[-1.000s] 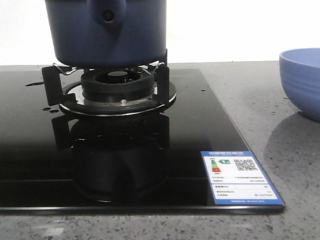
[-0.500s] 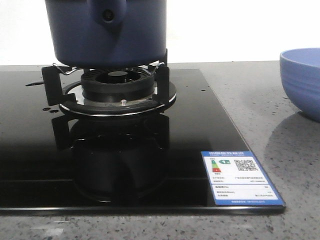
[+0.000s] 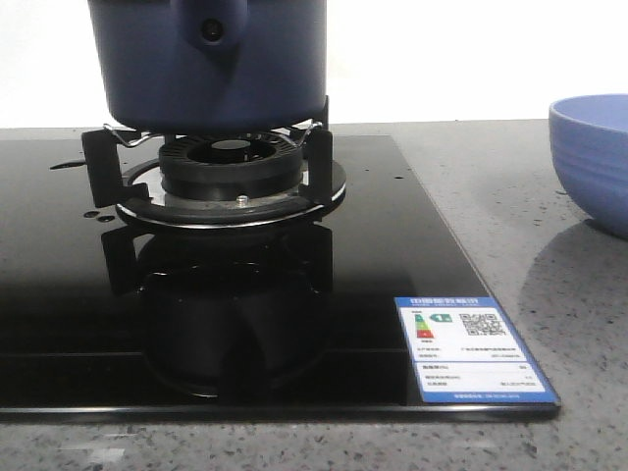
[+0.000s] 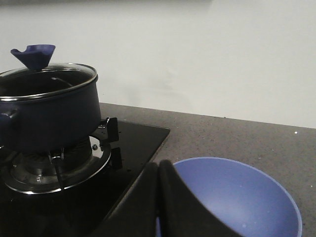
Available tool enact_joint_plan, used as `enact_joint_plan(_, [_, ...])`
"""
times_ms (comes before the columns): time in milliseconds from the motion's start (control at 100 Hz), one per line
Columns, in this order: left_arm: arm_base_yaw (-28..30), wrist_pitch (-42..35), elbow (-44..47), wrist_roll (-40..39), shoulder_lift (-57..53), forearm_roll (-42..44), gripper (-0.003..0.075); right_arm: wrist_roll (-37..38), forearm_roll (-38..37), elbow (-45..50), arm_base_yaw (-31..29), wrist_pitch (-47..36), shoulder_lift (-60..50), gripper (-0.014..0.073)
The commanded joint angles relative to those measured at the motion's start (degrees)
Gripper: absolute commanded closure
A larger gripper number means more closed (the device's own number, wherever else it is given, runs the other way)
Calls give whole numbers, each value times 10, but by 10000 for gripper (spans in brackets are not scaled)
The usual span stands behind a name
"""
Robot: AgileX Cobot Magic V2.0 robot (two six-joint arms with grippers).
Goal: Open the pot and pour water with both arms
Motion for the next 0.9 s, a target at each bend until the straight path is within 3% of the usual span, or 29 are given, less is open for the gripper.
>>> enact_joint_plan(0, [1, -30, -18, -102, -8, 122, 741, -8, -1, -14, 1, -44, 3, 657])
enact_joint_plan(120, [2, -88, -3, -399, -35, 426, 741, -8, -1, -14, 1, -44, 3, 657])
enact_joint_plan(220, [2, -151, 35, -559, -74, 637, 741, -8, -1, -14, 1, -44, 3, 657])
enact_joint_plan(310, [2, -238, 99, -695, -120, 767, 741, -8, -1, -14, 1, -44, 3, 657])
enact_joint_plan(380, [4, -283, 155, -752, -157, 794, 741, -8, -1, -14, 1, -44, 3, 657])
enact_joint_plan(490, [16, -284, 215, -773, -208, 784, 741, -8, -1, -14, 1, -44, 3, 657])
enact_joint_plan(540, [20, -217, 210, -773, -229, 794, 741, -8, -1, -14, 1, -44, 3, 657])
enact_joint_plan(660, [34, -145, 212, -773, -263, 812, 741, -8, -1, -14, 1, -44, 3, 657])
enact_joint_plan(830, [43, -50, 212, -773, -261, 790, 741, -8, -1, -14, 1, -44, 3, 657])
enact_joint_plan(890, [43, -52, 212, -770, -261, 788, 741, -8, -1, -14, 1, -44, 3, 657])
